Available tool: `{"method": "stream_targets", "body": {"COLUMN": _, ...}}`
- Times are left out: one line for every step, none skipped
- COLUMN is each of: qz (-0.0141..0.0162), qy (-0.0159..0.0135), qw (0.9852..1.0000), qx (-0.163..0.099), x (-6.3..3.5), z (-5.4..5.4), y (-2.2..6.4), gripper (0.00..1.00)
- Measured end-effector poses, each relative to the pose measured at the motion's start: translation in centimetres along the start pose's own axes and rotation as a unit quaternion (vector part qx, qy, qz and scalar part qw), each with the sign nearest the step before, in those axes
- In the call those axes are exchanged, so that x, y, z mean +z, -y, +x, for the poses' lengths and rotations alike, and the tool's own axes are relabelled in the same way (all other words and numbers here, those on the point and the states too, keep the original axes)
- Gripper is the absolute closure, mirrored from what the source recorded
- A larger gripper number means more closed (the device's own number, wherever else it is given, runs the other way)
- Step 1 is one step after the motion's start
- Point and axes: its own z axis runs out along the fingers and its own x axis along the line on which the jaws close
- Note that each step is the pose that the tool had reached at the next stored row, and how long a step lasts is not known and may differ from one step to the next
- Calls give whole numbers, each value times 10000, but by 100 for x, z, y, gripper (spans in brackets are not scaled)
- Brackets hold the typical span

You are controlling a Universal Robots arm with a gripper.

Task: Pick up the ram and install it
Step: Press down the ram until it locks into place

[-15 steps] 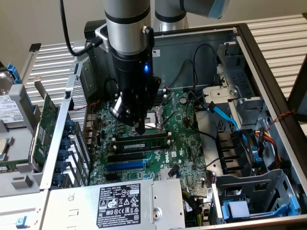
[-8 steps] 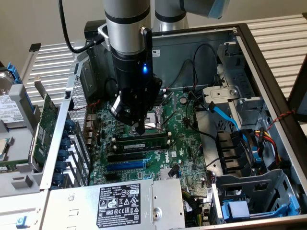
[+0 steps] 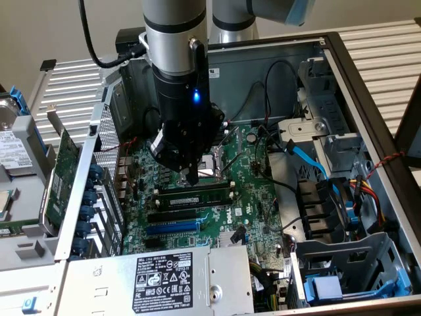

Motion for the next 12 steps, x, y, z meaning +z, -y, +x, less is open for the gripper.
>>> {"method": "stream_targets", "body": {"qz": 0, "qy": 0, "qw": 10000, "qx": 69, "x": 0, "z": 0, "y": 0, "gripper": 89}}
{"method": "stream_targets", "body": {"qz": -1, "qy": 0, "qw": 9999, "qx": 138, "x": 0, "z": 0, "y": 0, "gripper": 89}}
{"method": "stream_targets", "body": {"qz": -2, "qy": 0, "qw": 9998, "qx": 209, "x": 0, "z": 0, "y": 0, "gripper": 89}}
{"method": "stream_targets", "body": {"qz": -3, "qy": 0, "qw": 9996, "qx": 281, "x": 0, "z": 0, "y": 0, "gripper": 89}}
{"method": "stream_targets", "body": {"qz": -3, "qy": 0, "qw": 9994, "qx": 352, "x": 0, "z": 0, "y": 0, "gripper": 89}}
{"method": "stream_targets", "body": {"qz": -4, "qy": 0, "qw": 9991, "qx": 424, "x": 0, "z": 0, "y": 0, "gripper": 89}}
{"method": "stream_targets", "body": {"qz": -5, "qy": 0, "qw": 9988, "qx": 495, "x": 0, "z": 0, "y": 0, "gripper": 89}}
{"method": "stream_targets", "body": {"qz": -5, "qy": 0, "qw": 9984, "qx": 566, "x": 0, "z": 0, "y": 0, "gripper": 89}}
{"method": "stream_targets", "body": {"qz": -6, "qy": 0, "qw": 9980, "qx": 636, "x": 0, "z": 0, "y": 0, "gripper": 89}}
{"method": "stream_targets", "body": {"qz": -7, "qy": 0, "qw": 9975, "qx": 707, "x": 0, "z": 0, "y": 0, "gripper": 89}}
{"method": "stream_targets", "body": {"qz": -7, "qy": 0, "qw": 9970, "qx": 780, "x": 0, "z": 0, "y": 0, "gripper": 89}}
{"method": "stream_targets", "body": {"qz": -7, "qy": 0, "qw": 9965, "qx": 837, "x": 0, "z": 0, "y": 0, "gripper": 89}}
